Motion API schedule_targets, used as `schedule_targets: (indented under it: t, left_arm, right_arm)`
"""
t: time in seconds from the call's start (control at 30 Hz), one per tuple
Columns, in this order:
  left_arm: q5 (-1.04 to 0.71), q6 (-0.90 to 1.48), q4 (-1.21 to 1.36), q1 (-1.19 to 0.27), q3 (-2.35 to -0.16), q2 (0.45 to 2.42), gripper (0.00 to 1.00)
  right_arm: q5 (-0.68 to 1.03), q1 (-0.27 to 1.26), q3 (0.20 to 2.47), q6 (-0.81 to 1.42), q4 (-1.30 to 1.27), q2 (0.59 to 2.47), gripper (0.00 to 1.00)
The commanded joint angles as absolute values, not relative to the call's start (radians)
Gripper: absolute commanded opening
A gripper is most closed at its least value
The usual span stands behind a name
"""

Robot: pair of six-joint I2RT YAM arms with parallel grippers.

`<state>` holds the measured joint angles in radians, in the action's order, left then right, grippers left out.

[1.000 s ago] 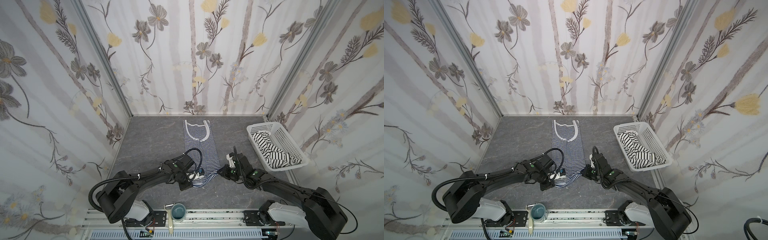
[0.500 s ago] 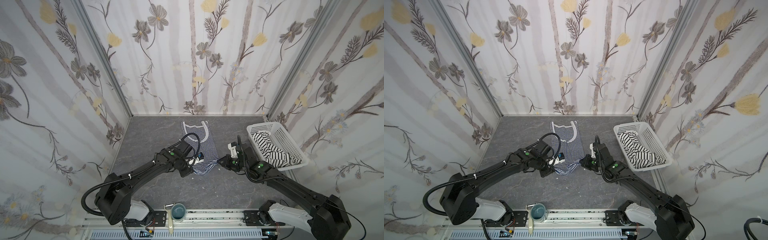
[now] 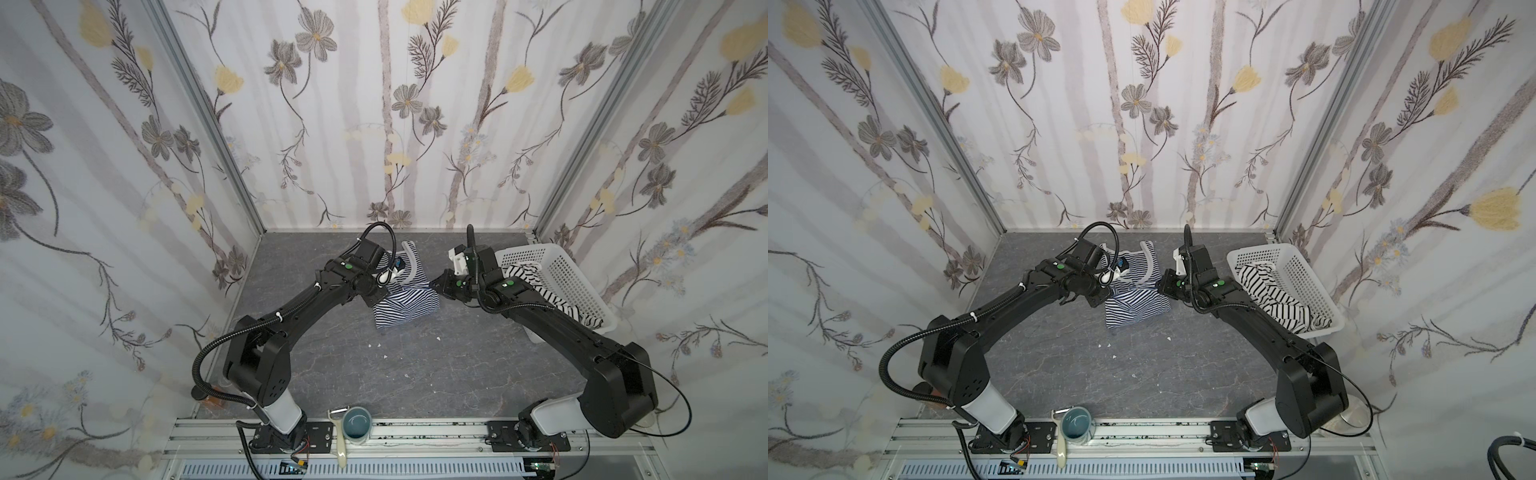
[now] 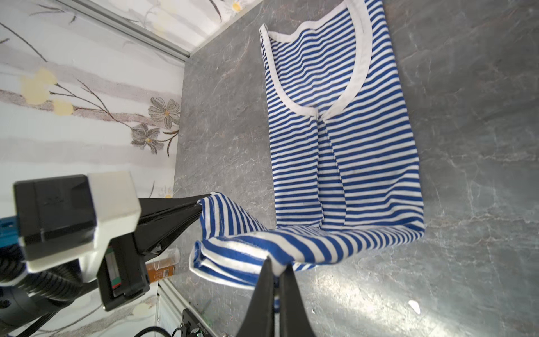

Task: Fold and stack the tank tops
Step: 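Lift the held hem with both grippers and fold it onto the neckline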

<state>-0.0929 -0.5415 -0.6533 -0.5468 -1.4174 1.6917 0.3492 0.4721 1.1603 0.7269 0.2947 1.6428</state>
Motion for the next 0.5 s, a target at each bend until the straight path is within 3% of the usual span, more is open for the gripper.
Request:
schedule_targets:
  t: [0.0, 0.47]
  left_arm:
    - [-0.054, -0.523, -0.659, -0.534, -1.463, 1.740, 0.05]
    - [0.015, -0.507, -0.666, -0.483, -1.598, 1.944, 0.06]
  right_arm:
    - [0.369, 0.447, 1.218, 0.689, 0.295, 1.713, 0.00]
    - [0.424, 0.375, 1.402, 0.665, 0.243, 2.030, 0.00]
